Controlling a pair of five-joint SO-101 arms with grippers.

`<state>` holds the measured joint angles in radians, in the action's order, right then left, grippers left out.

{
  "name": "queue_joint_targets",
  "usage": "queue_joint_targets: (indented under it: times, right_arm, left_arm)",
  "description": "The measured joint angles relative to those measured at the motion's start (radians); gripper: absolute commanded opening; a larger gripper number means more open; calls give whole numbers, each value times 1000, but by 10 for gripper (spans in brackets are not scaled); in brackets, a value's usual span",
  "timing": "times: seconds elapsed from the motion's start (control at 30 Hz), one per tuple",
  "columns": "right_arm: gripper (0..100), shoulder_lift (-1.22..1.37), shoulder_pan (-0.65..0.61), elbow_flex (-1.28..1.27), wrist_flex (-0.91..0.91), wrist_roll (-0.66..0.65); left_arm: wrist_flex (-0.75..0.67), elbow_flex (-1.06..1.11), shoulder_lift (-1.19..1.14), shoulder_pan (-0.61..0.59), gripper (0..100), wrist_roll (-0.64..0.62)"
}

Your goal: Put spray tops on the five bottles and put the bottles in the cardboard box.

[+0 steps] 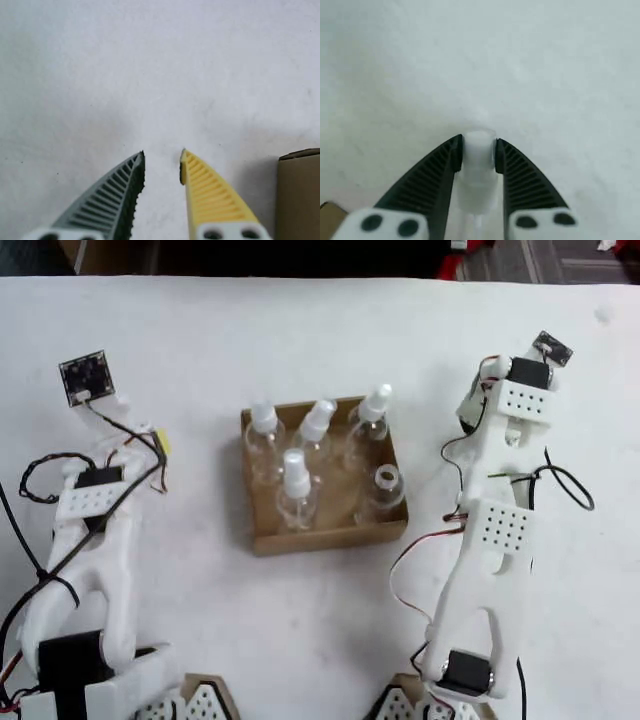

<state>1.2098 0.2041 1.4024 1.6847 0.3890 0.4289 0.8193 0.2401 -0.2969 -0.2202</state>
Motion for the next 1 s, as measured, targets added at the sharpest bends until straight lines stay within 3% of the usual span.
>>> queue_joint_targets:
  times: [0.2, 0.43, 0.7, 0.83, 1.0]
  right_arm:
    - [15, -57, 2, 75, 14, 2]
    - [15, -313, 11, 101, 14, -2]
    - [15, -643, 6, 100, 20, -127]
    - [15, -827, -3, -43, 20, -133]
    - [15, -1120, -78, -414, 21, -133]
  left_arm:
    - [0, 0, 0, 0, 117, 0]
    - [0, 0, 0, 0, 117, 0]
    - [0, 0, 0, 0, 117, 0]
    - [0, 0, 0, 0, 117, 0]
    - [0, 0, 0, 0, 117, 0]
